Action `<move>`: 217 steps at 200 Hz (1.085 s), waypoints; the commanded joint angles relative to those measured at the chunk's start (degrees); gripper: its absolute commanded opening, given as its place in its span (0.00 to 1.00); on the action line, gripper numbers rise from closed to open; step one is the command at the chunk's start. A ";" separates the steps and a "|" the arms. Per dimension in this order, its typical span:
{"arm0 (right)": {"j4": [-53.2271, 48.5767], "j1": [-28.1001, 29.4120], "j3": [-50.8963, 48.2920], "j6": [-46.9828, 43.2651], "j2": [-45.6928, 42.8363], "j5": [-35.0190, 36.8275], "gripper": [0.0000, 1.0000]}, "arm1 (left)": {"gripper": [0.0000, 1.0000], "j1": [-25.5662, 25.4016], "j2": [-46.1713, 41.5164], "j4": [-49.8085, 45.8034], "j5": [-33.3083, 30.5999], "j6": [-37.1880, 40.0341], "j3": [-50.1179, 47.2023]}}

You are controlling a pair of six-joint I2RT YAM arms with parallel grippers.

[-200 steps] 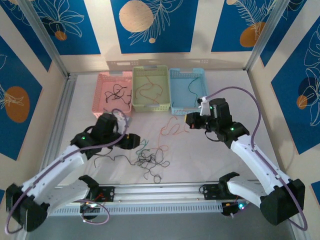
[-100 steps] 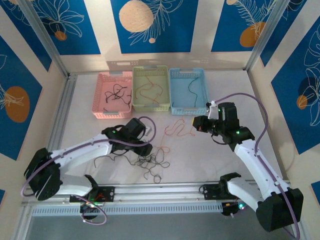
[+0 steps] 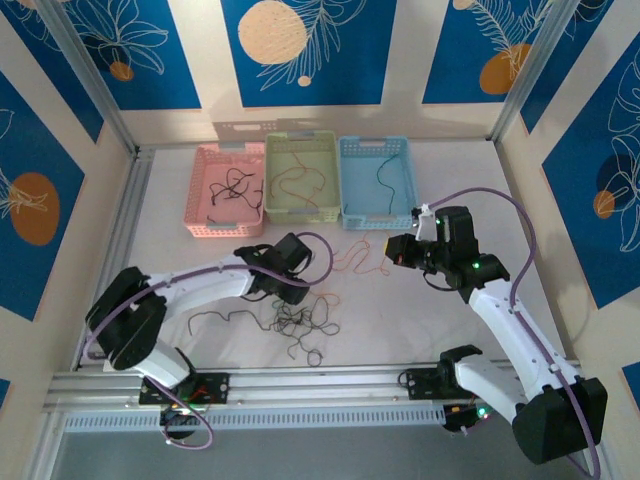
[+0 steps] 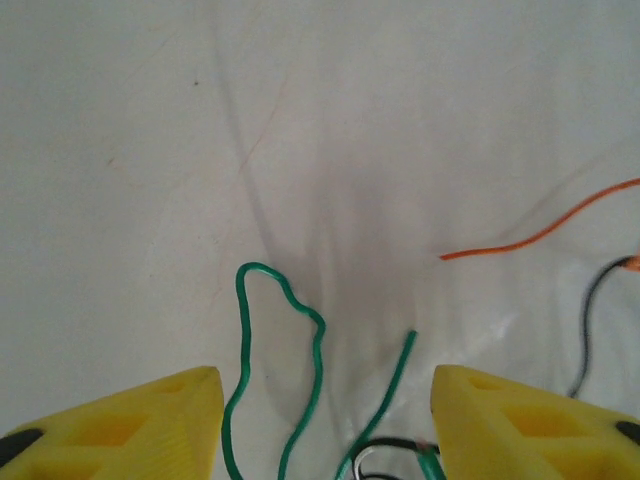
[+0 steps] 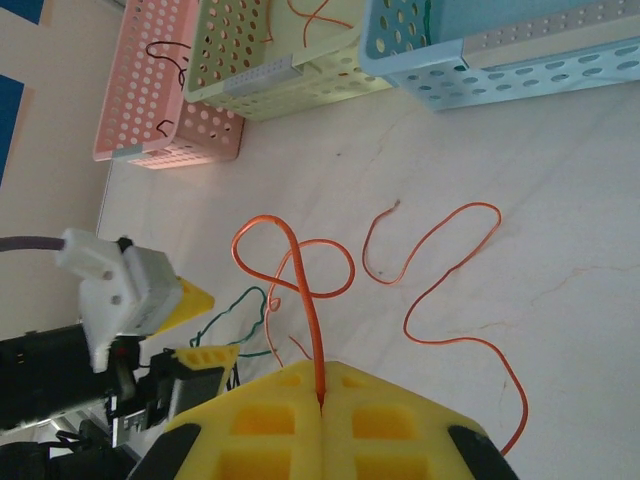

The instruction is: Untangle the cables

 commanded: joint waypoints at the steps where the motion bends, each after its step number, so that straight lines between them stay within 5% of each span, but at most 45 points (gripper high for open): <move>1: -1.07 -0.22 1.60 -0.75 -0.92 -1.31 0.00 | 0.44 0.07 0.95 1.77 -3.04 -0.52 -0.25; 31: -1.12 -0.38 3.04 0.03 -1.68 -2.27 0.00 | 0.00 0.16 -2.76 2.91 -3.48 -2.36 -2.22; 113: 5.81 -0.34 19.08 8.05 -2.72 -15.15 0.00 | 0.00 3.83 -13.97 0.74 -5.10 -7.16 -9.86; 170: 6.75 -0.34 30.09 7.21 -2.06 -14.22 0.00 | 0.00 6.46 -16.24 0.72 -4.99 -9.52 -10.61; 217: 8.00 -0.60 28.55 7.82 -2.43 -12.80 0.00 | 0.00 7.85 -18.70 0.24 -4.56 -9.55 -9.04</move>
